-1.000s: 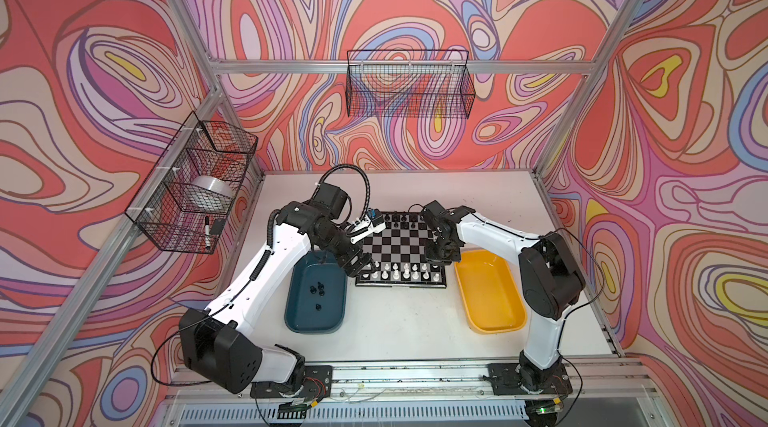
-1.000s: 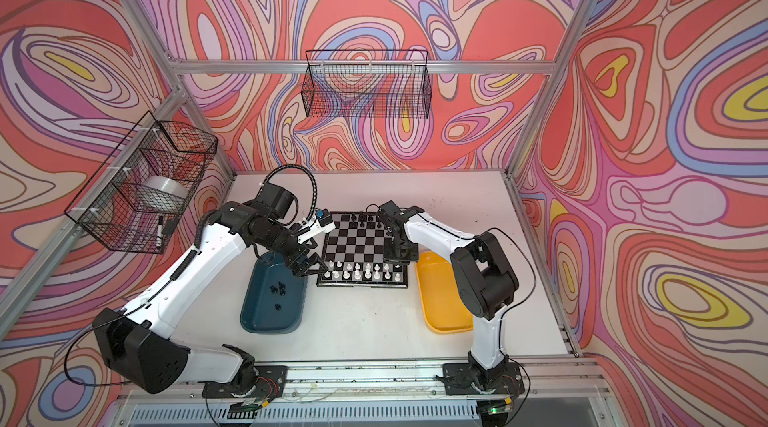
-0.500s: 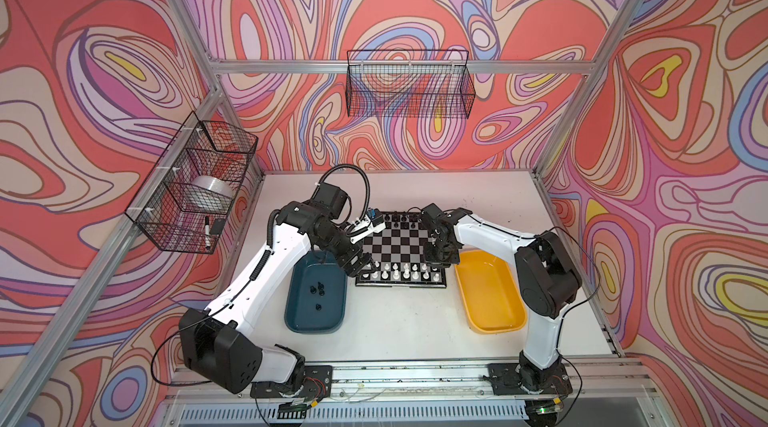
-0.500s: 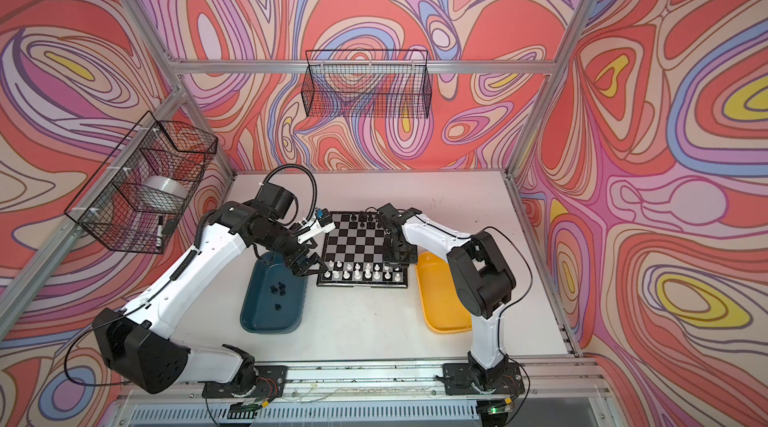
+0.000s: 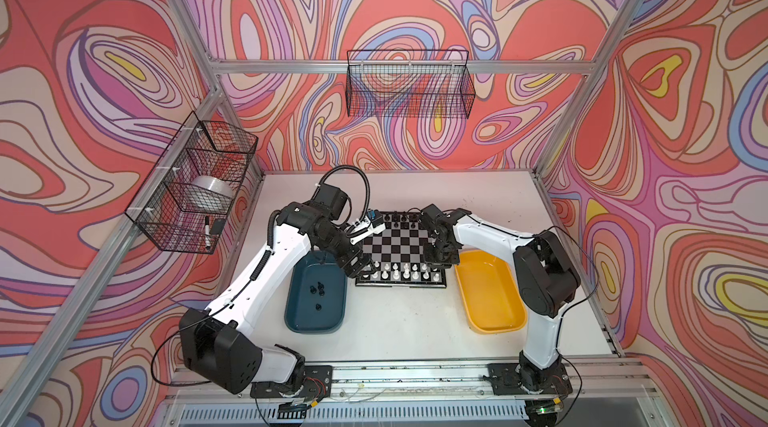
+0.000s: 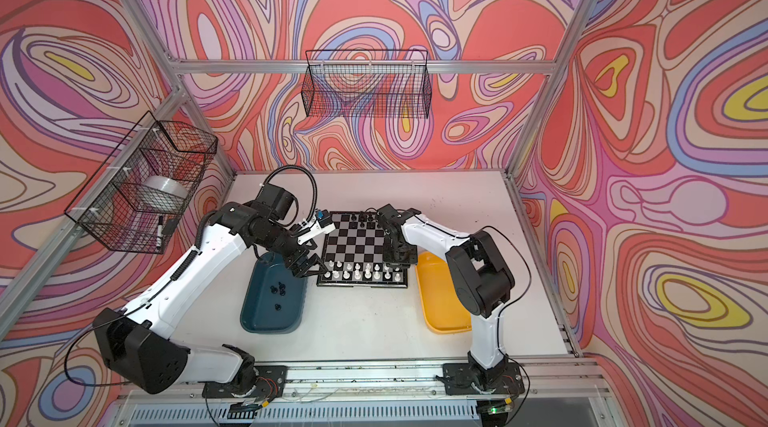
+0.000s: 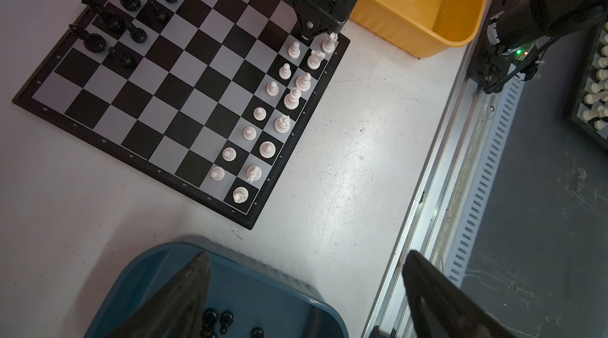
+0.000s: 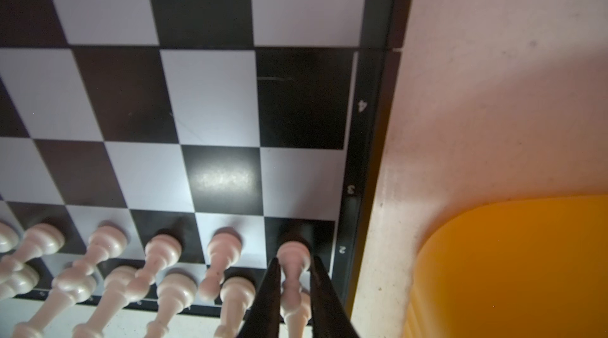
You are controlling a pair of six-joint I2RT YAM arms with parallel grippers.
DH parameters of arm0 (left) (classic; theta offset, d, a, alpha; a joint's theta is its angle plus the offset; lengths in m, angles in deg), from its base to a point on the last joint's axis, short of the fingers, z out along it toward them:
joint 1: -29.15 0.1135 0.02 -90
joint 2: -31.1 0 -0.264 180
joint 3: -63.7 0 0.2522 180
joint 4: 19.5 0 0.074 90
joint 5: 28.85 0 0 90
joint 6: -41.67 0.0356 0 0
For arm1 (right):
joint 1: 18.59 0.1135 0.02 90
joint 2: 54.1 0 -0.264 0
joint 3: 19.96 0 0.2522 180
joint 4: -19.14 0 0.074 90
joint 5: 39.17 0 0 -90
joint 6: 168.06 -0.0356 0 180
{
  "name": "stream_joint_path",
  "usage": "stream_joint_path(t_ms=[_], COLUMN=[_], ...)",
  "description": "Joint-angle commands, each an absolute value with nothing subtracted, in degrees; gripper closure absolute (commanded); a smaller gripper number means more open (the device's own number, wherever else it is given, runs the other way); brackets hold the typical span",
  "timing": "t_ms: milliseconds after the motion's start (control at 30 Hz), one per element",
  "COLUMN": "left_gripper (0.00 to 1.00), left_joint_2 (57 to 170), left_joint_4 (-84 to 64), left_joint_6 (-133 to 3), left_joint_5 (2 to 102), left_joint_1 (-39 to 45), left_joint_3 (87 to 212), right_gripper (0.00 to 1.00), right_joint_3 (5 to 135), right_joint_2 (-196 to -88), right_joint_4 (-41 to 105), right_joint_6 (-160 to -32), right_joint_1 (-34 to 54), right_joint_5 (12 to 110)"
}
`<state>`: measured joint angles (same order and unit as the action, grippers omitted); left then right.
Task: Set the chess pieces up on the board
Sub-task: 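Open the right gripper to release the pawn and raise it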
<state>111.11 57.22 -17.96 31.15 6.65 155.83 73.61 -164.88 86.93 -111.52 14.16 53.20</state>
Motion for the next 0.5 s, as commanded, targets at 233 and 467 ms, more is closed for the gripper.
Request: stream_joint_path(t_ms=[233, 467], left_gripper=[0.08, 0.08], left_joint_2=[109.8, 109.6], left_joint_4=[57.8, 57.9], left_joint_6=[-17.6, -17.7], left_joint_5=[30.3, 30.1], left_joint_1=[7.1, 7.0], left_joint_3=[155.6, 155.6], right_gripper=[0.79, 0.76], right_joint_3=[76.6, 77.9], right_joint_2=[-164.8, -163.5], right_joint_4=[89.1, 91.1], right_joint_6=[-110.9, -110.6], right_joint_1=[15.0, 15.0], right_joint_5=[50.9, 49.9])
